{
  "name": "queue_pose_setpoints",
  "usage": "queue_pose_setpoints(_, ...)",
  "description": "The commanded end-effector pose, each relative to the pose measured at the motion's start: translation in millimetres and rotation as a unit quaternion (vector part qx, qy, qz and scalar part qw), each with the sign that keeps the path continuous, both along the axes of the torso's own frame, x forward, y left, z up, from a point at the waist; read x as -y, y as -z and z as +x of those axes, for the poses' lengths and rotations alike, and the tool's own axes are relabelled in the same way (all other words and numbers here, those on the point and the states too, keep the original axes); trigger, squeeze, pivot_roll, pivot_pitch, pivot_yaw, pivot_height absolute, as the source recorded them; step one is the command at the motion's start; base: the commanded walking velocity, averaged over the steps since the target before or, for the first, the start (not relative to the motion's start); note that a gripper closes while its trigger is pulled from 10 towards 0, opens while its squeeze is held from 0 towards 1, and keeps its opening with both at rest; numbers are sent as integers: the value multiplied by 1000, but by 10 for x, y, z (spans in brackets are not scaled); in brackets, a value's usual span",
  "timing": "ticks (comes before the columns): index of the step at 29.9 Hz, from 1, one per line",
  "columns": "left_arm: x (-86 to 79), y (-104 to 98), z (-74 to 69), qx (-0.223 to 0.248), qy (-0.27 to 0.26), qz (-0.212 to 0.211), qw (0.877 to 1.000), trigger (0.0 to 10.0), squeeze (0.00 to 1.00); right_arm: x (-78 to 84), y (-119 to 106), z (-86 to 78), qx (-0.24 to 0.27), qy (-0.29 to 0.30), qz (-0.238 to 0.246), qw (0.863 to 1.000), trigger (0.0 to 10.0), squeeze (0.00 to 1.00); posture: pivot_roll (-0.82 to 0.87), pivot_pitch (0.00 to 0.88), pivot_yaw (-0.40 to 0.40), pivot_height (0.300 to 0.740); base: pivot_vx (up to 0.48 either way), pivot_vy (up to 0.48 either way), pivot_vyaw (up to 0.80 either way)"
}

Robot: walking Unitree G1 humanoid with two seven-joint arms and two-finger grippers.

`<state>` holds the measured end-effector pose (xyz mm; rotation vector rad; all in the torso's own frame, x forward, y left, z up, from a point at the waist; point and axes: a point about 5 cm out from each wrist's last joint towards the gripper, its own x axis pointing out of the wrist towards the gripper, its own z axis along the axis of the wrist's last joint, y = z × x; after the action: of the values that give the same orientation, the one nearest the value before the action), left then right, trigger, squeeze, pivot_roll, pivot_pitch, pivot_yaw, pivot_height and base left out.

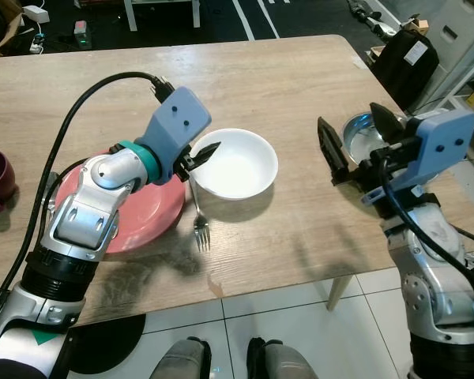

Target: Setting the table

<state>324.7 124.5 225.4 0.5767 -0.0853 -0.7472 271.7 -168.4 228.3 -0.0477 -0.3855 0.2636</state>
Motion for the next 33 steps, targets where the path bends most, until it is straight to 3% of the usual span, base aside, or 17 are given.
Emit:
queue_pose_setpoints(1, 41, 120, -68, -10, 37, 28, 999, 10000, 0, 33, 5, -28, 2, 13, -1, 1000, 10000, 0, 49, 50, 42, 740, 0, 0, 0)
queue_pose_setpoints(8, 10, 195, -157, -19, 136, 105, 985, 10000, 0, 23, 10, -12, 1, 11, 1, 1000, 10000, 0, 54, 44, 34, 740, 0, 0, 0)
queue_pose_setpoints(10, -23, 194, -104, -25, 149, 127, 980, 10000, 0, 15, 4, 2, 2, 8, 1, 1000, 10000, 0, 55, 42, 33, 740, 0, 0, 0)
queue_pose_setpoints(13, -56, 178, -13, -31, 141, 125, 982, 10000, 0, 8, -6, 7, 3, 7, 2, 1000, 10000, 0, 50, 44, 32, 740, 0, 0, 0)
queue_pose_setpoints(14, -88, 176, 83, -54, 143, 113, 982, 10000, 0, 4, -22, 8, 4, 6, 1, 1000, 10000, 0, 42, 56, 32, 740, 0, 0, 0)
queue_pose_setpoints(20, -86, 181, 205, -80, 157, 115, 978, 10000, 0, 19, -29, -28, 0, 5, -3, 1000, 10000, 0, 23, 96, 20, 740, 0, 0, 0)
queue_pose_setpoints(28, 23, 53, 203, -88, 239, 124, 959, 10000, 0, 49, -38, -82, -3, 13, -7, 1000, 10000, 0, -4, 113, 37, 740, 0, 0, 0)
queue_pose_setpoints(33, 29, 123, 194, -110, 263, 133, 949, 10000, 0, 55, -38, -85, -3, 16, -6, 1000, 10000, 0, -3, 118, 38, 740, 0, 0, 0)
